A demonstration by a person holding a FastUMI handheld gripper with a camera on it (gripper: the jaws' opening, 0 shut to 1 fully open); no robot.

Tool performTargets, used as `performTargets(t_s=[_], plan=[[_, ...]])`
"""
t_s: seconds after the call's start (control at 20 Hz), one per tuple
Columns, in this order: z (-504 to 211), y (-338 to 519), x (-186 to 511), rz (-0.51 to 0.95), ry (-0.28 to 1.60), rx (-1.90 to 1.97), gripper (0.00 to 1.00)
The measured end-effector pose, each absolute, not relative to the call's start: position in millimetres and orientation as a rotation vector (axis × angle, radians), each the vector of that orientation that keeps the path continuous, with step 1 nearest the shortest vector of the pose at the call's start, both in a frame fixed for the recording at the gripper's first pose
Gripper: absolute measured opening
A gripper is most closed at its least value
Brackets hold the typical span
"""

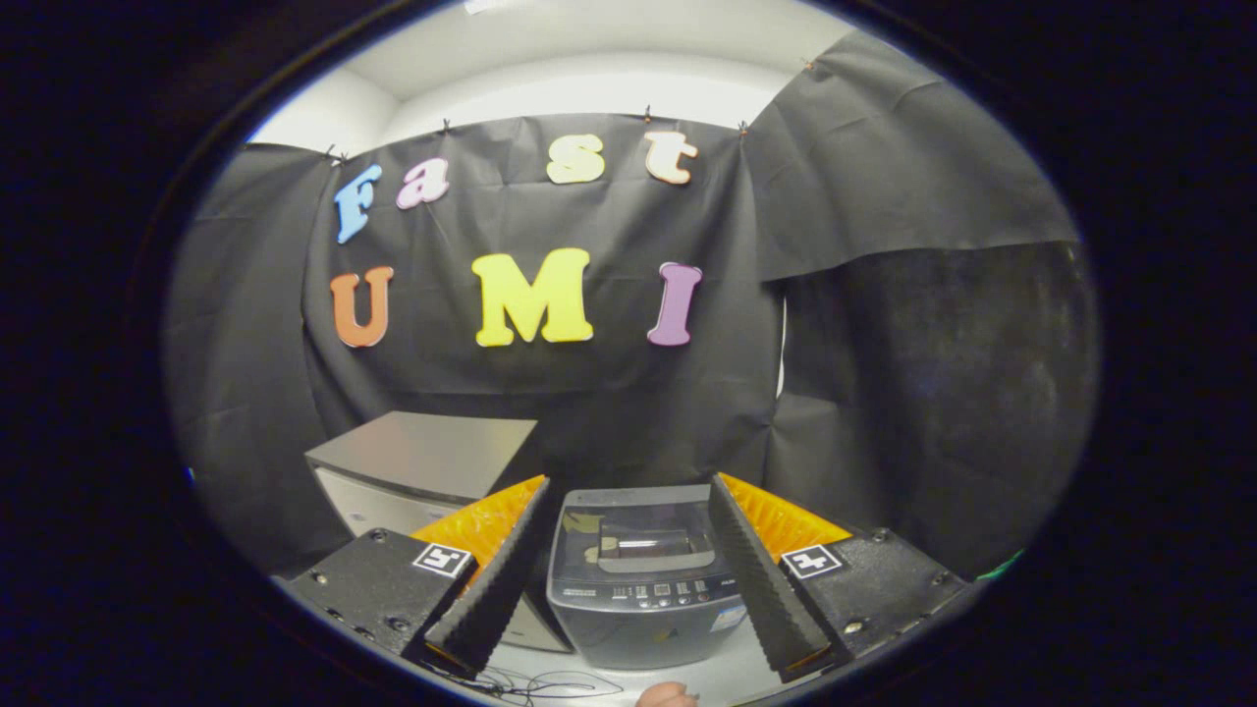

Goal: Put the clothes into the washing machine and then close the washing machine lid.

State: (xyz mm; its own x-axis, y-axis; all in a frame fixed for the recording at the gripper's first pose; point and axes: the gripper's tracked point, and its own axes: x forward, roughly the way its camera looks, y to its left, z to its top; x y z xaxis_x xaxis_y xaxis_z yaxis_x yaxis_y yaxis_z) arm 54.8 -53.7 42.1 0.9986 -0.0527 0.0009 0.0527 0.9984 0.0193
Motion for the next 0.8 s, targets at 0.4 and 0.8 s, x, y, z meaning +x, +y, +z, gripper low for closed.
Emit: performTargets(t_s=[0.4, 0.8], plan=[[24.0, -10.1, -45.4, 0.003, -0.056, 0.015, 1.0], [-6.8, 19.4, -89.9, 0.076, -0.073, 0.057, 1.0]])
